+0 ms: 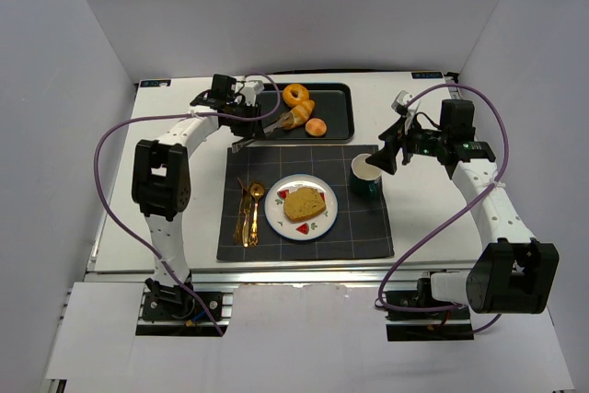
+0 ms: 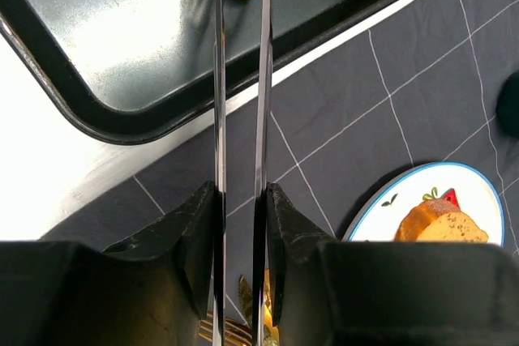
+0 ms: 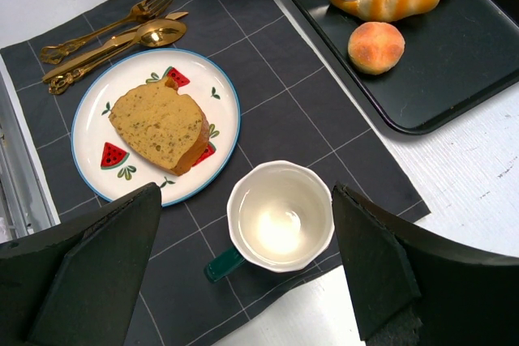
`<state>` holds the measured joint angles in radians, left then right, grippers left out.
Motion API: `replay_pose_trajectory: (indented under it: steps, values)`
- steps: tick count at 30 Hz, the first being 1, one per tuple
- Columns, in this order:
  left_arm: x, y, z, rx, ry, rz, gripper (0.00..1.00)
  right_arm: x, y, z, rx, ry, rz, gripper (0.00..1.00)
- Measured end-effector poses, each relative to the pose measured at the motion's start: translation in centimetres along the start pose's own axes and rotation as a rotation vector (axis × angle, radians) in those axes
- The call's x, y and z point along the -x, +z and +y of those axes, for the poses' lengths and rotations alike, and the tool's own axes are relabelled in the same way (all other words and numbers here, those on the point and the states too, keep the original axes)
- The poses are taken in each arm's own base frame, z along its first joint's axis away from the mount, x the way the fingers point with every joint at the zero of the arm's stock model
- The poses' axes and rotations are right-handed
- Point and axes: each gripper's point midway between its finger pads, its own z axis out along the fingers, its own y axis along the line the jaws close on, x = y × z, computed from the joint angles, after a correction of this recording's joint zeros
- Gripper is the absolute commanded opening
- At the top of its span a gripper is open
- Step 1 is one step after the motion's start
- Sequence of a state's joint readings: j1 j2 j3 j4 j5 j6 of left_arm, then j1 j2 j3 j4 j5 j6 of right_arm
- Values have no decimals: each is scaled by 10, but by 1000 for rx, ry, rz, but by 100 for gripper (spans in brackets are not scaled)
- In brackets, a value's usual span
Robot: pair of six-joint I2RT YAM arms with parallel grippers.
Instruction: Place the bread
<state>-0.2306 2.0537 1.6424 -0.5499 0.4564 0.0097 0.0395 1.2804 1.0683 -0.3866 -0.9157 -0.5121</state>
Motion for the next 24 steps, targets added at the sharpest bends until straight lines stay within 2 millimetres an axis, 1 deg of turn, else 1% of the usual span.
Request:
replay_pose_trajectory:
  steps: [4, 8, 11, 18, 21, 24]
  values:
    - [-1, -2, -1, 0, -3, 1, 0, -1, 0, 0, 0, 2, 1, 89]
    - [-7, -17, -10, 1, -33, -4, 0, -1, 0, 1, 0, 1, 1, 89]
    - [-9, -39, -22, 2, -59, -30, 0, -1, 0, 1, 0, 1, 1, 90]
    - [-12, -102, -61, -23, -114, -145, 0, -6, 0, 3, 4, 9, 7, 89]
    - [-23, -121, -79, -43, -159, -166, 0, -6, 0, 3, 4, 5, 7, 89]
    - [-46, -132, -99, -64, -213, -138, 0, -6, 0, 2, 3, -1, 7, 89]
